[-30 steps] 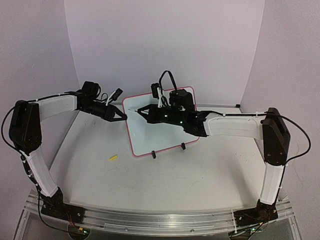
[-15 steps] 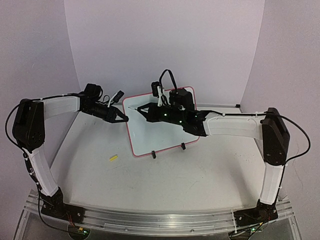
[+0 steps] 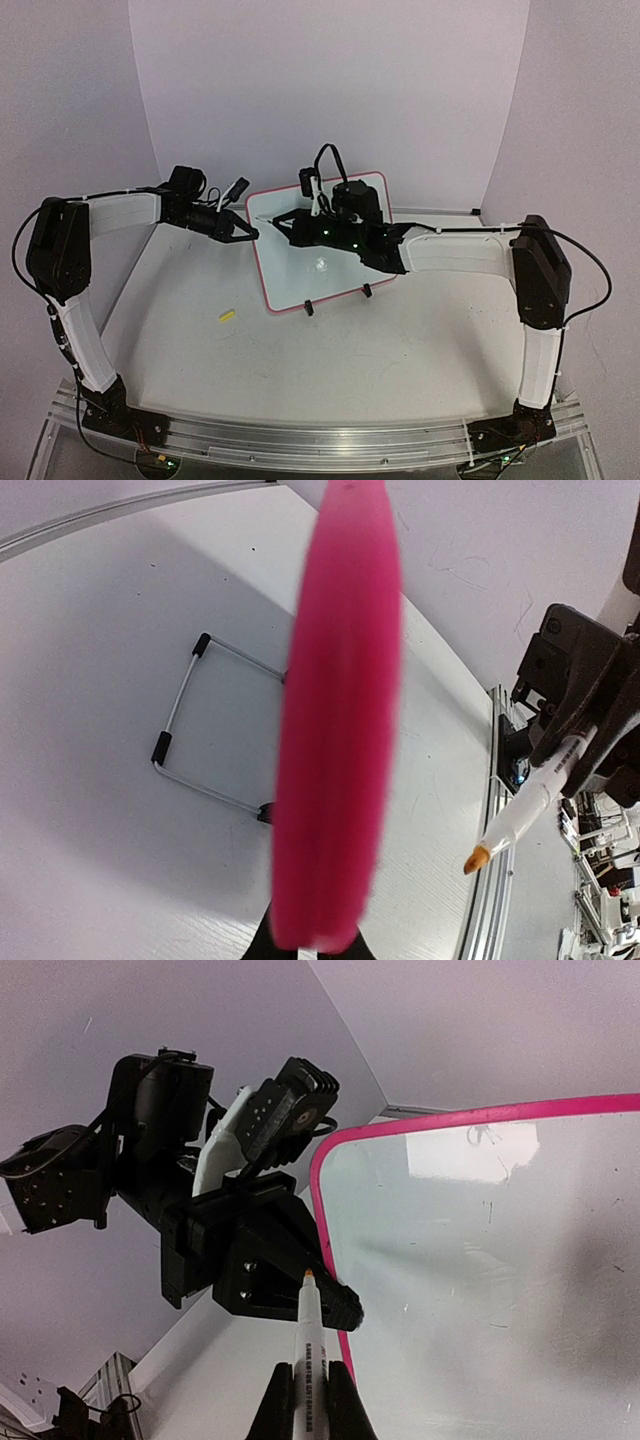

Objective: Write a sentence on the whiteboard
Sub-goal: Hold the whiteboard at the center of the board, then write a sentence on the whiteboard.

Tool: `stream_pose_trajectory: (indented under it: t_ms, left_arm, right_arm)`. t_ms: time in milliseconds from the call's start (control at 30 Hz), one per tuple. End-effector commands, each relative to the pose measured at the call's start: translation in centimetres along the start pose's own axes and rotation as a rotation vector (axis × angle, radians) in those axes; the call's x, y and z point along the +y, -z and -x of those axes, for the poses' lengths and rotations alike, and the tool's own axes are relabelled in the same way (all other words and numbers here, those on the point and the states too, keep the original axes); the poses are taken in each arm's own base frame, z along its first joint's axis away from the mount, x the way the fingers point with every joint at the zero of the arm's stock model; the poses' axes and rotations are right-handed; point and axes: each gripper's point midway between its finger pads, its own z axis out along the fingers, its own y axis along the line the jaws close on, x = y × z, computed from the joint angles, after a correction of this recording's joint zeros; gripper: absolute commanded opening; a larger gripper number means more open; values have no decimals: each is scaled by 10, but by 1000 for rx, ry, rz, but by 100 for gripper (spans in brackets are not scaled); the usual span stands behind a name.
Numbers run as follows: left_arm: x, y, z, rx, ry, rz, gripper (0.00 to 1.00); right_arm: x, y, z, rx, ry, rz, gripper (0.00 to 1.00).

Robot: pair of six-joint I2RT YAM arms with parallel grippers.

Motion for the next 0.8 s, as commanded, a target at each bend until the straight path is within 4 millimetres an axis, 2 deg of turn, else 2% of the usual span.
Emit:
stream_pose_trajectory:
  t_ms: [0,367,767]
  left_arm:
    - [-1,1,6,-14,-24,-8,0]
    - [-1,0,-2,6,-60,-8,0]
    - [-2,-5,-8,38,-81,8,0]
  right_arm:
    - [13,-2,30,-94,21,18,0]
    - [13,-9,37,-117,36,13,0]
    - [6,-20,30,-105,40,-1,0]
